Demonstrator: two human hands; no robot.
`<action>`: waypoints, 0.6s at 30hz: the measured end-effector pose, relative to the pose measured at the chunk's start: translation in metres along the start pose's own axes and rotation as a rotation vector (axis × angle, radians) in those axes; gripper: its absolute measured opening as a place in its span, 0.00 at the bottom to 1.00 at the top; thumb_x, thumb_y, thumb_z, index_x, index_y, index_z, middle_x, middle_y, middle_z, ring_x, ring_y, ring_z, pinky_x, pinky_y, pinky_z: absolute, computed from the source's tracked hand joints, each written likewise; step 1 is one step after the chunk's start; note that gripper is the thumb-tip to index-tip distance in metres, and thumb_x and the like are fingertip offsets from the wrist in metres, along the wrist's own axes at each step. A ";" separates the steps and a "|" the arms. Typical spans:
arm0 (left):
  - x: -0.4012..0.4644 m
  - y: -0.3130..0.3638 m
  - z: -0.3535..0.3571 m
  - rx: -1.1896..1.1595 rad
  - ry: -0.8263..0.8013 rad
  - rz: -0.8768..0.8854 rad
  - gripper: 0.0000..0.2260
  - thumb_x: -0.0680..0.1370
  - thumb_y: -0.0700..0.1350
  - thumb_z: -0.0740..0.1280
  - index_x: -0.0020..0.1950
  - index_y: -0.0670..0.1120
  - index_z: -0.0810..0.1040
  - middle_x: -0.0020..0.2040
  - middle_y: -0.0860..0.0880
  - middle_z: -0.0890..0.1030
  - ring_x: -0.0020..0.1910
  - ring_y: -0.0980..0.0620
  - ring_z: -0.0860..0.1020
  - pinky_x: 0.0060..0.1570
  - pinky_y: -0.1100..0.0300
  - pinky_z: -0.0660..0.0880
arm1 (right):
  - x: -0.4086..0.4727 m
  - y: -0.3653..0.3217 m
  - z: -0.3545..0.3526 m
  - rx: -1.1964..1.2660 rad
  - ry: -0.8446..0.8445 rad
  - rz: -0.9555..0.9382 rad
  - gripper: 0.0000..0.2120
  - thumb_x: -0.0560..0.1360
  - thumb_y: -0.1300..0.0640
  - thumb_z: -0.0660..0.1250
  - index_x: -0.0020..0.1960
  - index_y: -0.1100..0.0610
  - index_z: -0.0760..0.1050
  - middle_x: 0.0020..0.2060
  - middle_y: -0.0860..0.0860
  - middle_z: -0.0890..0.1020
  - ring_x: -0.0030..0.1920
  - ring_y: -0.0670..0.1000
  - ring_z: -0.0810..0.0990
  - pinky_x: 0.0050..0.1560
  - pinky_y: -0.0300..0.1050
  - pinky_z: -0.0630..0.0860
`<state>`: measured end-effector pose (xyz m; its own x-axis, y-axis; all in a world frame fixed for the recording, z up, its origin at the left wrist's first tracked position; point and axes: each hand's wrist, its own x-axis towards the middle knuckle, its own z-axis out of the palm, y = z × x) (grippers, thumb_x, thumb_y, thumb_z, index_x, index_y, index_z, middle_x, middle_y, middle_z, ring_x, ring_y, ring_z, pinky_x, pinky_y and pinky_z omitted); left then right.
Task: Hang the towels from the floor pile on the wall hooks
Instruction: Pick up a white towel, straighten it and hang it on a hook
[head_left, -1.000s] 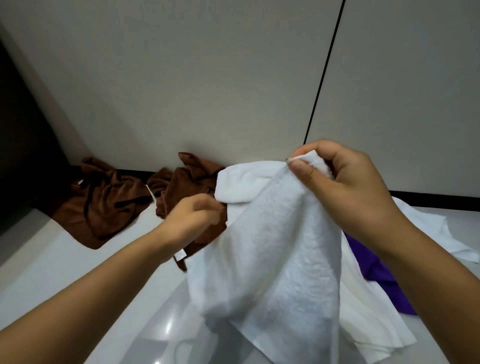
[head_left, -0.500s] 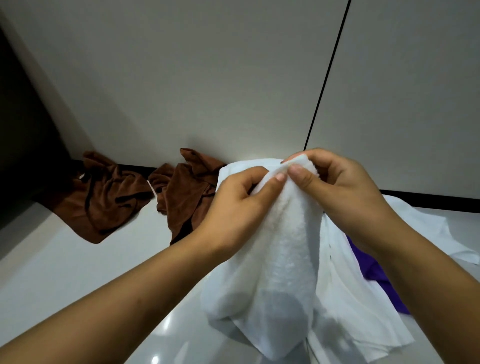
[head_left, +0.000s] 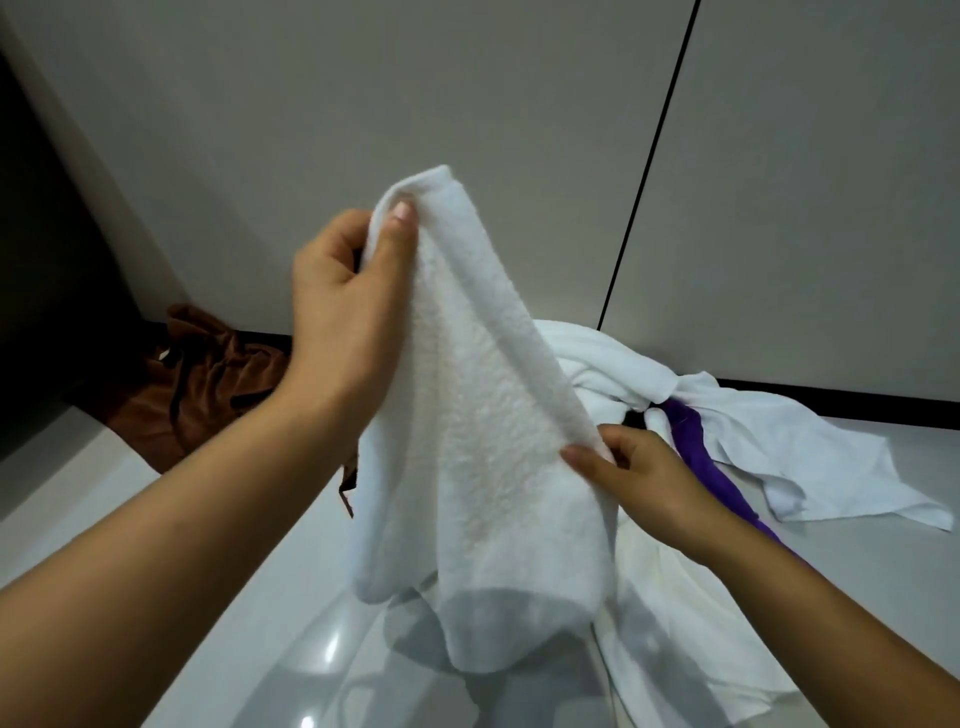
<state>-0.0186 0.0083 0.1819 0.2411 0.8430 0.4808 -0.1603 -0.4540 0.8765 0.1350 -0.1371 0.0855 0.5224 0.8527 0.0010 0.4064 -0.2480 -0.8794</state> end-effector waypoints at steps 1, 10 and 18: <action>0.004 -0.003 -0.005 -0.005 0.022 -0.019 0.15 0.80 0.48 0.62 0.34 0.48 0.68 0.29 0.56 0.66 0.27 0.61 0.65 0.29 0.68 0.64 | 0.000 0.005 -0.004 -0.029 0.024 0.011 0.21 0.74 0.49 0.66 0.39 0.69 0.70 0.33 0.58 0.73 0.35 0.49 0.71 0.38 0.40 0.66; 0.014 -0.040 -0.033 0.148 0.130 -0.066 0.17 0.80 0.51 0.60 0.39 0.40 0.71 0.32 0.51 0.66 0.31 0.58 0.65 0.33 0.63 0.64 | 0.003 0.026 -0.027 -0.109 0.414 0.022 0.12 0.80 0.53 0.58 0.44 0.60 0.71 0.38 0.52 0.76 0.41 0.52 0.73 0.37 0.39 0.66; 0.010 -0.099 -0.053 0.255 0.183 -0.309 0.20 0.80 0.54 0.59 0.40 0.37 0.70 0.34 0.47 0.67 0.34 0.52 0.66 0.40 0.55 0.66 | 0.005 -0.030 -0.048 -0.581 0.694 -0.469 0.11 0.81 0.55 0.55 0.46 0.60 0.71 0.32 0.50 0.74 0.32 0.54 0.72 0.33 0.44 0.65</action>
<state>-0.0515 0.0773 0.0990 0.0639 0.9771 0.2031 0.1395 -0.2103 0.9676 0.1611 -0.1473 0.1347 0.4612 0.5122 0.7245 0.8866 -0.2994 -0.3527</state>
